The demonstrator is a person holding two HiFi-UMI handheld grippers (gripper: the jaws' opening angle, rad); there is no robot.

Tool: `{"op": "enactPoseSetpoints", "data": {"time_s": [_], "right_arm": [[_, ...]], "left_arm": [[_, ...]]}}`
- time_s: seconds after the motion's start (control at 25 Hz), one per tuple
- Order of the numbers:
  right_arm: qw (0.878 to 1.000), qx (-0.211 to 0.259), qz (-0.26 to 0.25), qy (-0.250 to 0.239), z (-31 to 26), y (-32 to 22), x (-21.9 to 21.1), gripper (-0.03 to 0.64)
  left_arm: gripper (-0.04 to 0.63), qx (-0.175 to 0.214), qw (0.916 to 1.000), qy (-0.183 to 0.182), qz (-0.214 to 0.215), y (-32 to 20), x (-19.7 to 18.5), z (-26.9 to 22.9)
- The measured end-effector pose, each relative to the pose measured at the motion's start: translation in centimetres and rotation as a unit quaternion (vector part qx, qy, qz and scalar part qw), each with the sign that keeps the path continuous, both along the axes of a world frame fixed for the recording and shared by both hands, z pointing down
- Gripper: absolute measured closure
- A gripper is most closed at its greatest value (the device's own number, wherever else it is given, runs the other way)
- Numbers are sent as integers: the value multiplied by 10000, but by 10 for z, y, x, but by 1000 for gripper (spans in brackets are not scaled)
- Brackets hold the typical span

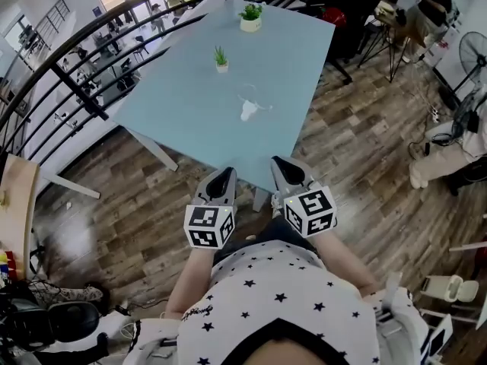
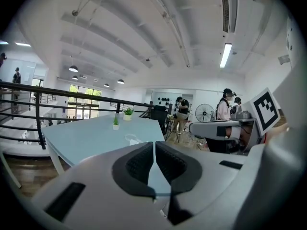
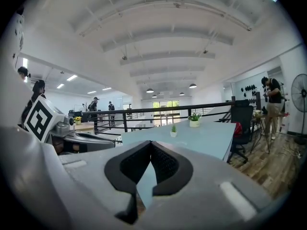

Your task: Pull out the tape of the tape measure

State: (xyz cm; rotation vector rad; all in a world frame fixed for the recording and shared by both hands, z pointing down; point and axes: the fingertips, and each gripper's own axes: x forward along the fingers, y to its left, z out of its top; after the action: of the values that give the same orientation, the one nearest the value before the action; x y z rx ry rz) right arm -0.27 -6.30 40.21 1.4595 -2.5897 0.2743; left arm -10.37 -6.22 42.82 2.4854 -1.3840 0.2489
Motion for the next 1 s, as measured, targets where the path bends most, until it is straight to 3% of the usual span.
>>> {"op": "enactPoseSetpoints", "data": {"time_s": [1.0], "right_arm": [[9998, 70, 32, -170, -4, 3, 16, 612]], "left_arm": [[580, -10, 10000, 21, 32, 0, 15, -3]]}}
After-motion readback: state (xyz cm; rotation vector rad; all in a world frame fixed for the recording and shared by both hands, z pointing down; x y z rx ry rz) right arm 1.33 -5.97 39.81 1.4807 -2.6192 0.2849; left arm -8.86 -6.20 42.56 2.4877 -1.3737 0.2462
